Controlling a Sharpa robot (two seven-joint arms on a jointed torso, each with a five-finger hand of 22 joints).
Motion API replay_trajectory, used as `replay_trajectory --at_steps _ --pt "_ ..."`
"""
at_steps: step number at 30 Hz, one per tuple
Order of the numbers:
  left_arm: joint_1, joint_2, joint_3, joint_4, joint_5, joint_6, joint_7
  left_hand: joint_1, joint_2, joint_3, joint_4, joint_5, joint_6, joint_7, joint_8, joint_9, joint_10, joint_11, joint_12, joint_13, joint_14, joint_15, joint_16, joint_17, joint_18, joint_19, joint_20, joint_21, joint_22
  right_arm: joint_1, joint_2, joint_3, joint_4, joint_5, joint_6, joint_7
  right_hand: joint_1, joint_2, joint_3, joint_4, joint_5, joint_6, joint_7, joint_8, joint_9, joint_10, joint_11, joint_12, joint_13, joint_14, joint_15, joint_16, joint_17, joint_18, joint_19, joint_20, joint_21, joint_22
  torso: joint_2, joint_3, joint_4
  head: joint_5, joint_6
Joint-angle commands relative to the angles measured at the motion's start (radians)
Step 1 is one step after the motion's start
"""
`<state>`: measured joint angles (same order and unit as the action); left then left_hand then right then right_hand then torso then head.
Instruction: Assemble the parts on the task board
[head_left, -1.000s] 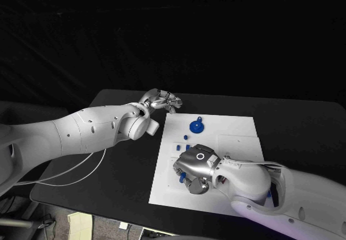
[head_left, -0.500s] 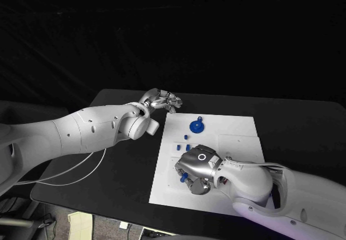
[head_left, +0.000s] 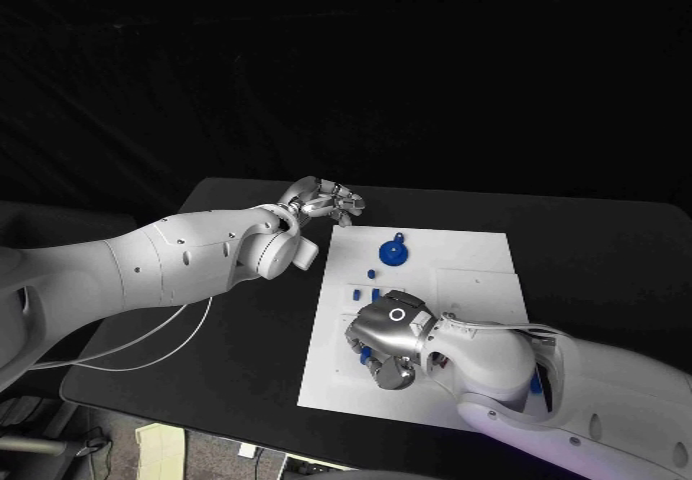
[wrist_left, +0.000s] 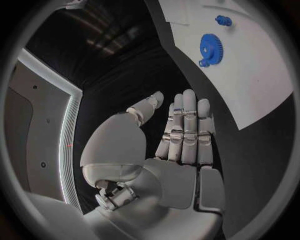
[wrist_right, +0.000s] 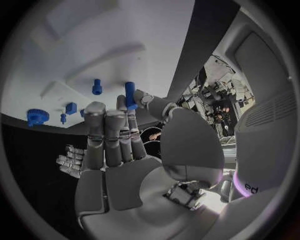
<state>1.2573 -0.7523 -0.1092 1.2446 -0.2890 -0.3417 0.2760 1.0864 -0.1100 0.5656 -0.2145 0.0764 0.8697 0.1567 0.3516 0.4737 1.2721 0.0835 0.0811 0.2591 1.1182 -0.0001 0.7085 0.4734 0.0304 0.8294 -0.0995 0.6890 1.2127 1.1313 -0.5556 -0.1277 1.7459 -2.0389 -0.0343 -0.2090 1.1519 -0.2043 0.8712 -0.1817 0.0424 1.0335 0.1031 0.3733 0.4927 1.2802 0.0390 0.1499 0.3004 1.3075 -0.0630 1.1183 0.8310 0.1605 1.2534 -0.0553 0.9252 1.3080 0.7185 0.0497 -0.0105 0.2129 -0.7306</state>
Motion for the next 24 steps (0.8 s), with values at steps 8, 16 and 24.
replay_trajectory --at_steps 8,16,24 --pt "0.001 0.002 0.001 0.001 0.005 0.012 0.005 0.0 0.01 0.002 -0.006 0.004 -0.007 0.0 0.004 -0.001 0.003 0.002 -0.005 -0.001 0.007 -0.002 -0.005 0.002 0.013 0.008 -0.001 -0.004 0.001 -0.002 0.004 -0.013 -0.004 0.026 0.016 0.012 -0.006 0.003 0.006 0.003 0.008 0.004 0.002 0.004 0.002 0.032 -0.002 0.0 0.0 -0.01 -0.012 -0.004 -0.002 0.101 -0.001 -0.004 0.006 0.018 0.0 0.0006 0.0004 -0.003 0.002" --pt "0.001 0.001 0.001 0.001 0.005 0.013 0.004 0.0 0.01 0.002 -0.006 0.004 -0.007 0.0 0.004 -0.001 0.003 0.002 -0.005 -0.001 0.007 -0.002 -0.006 0.003 0.013 0.008 -0.001 -0.004 0.002 -0.002 0.0 -0.013 -0.006 0.051 -0.015 0.011 -0.067 -0.038 -0.039 0.018 0.024 -0.011 0.008 -0.011 -0.001 0.013 0.006 -0.015 0.001 -0.008 -0.005 -0.008 -0.006 0.101 0.002 0.001 0.008 0.017 0.0 0.0002 0.0 -0.003 0.001" --pt "0.001 0.0 0.001 0.001 0.005 0.012 0.004 -0.001 0.01 0.002 -0.006 0.004 -0.008 0.0 0.004 -0.001 0.003 0.002 -0.005 -0.001 0.007 -0.002 -0.007 0.004 0.013 0.008 -0.001 -0.005 0.002 -0.002 -0.006 -0.013 -0.007 0.07 -0.07 0.006 -0.102 -0.073 -0.116 0.025 0.012 -0.067 0.033 -0.045 -0.014 -0.044 0.026 -0.05 -0.011 -0.007 0.015 -0.008 -0.008 0.101 0.003 -0.002 0.004 0.015 0.0 0.0002 0.0007 -0.003 0.002"
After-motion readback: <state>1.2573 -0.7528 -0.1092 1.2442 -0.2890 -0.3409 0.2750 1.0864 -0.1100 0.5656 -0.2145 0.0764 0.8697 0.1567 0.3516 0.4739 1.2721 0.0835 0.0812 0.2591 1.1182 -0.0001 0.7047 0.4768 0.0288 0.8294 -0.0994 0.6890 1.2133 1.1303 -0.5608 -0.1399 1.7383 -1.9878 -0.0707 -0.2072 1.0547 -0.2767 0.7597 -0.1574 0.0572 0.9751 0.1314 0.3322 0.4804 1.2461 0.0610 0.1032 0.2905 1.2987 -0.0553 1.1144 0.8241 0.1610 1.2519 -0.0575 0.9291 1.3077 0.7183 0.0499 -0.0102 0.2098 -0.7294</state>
